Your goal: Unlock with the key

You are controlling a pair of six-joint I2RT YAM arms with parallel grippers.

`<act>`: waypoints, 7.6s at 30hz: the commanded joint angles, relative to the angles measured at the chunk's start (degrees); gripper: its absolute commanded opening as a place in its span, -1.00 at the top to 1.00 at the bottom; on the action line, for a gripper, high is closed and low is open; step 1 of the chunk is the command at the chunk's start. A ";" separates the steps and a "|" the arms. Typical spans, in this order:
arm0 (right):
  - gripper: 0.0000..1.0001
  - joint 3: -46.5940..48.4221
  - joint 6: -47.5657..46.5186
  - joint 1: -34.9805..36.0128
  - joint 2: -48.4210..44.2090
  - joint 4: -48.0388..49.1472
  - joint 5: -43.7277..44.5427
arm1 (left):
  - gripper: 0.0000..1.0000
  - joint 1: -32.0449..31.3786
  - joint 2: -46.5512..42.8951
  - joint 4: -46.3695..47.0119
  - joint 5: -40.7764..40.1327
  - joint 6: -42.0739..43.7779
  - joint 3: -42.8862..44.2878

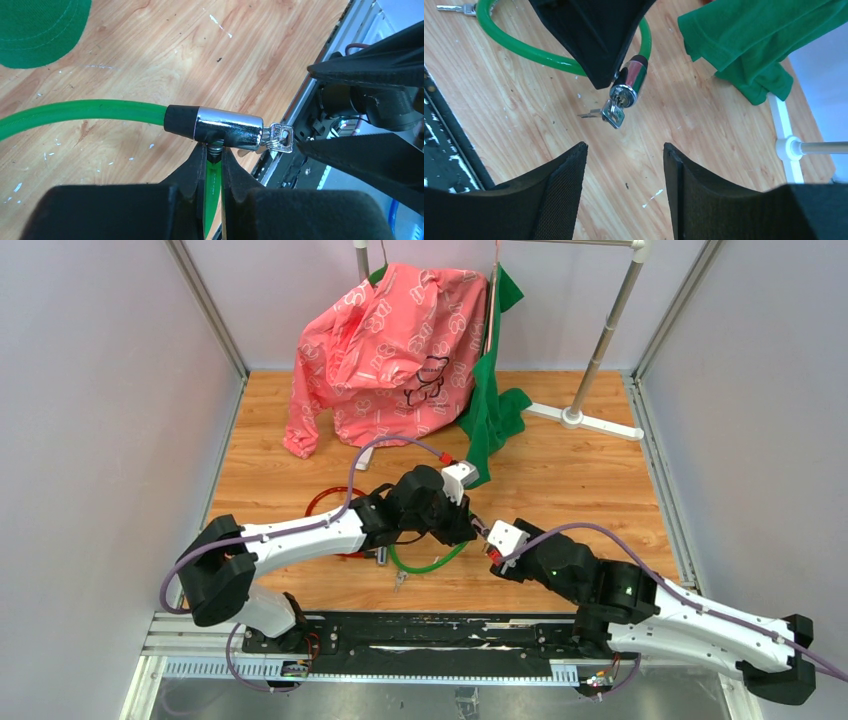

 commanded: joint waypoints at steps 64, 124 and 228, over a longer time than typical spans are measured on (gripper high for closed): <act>1.00 -1.25 45.49 0.74 5.49 11.09 18.17 | 1.00 -1.19 0.31 3.41 -1.37 -3.28 5.75; 0.59 11.09 38.70 -3.03 13.67 -10.18 14.08 | 1.00 -2.63 4.92 5.81 -0.65 -4.63 6.95; 1.00 -4.58 52.18 -17.92 13.75 5.42 25.36 | 0.04 -1.58 14.90 -0.93 -8.59 4.54 5.24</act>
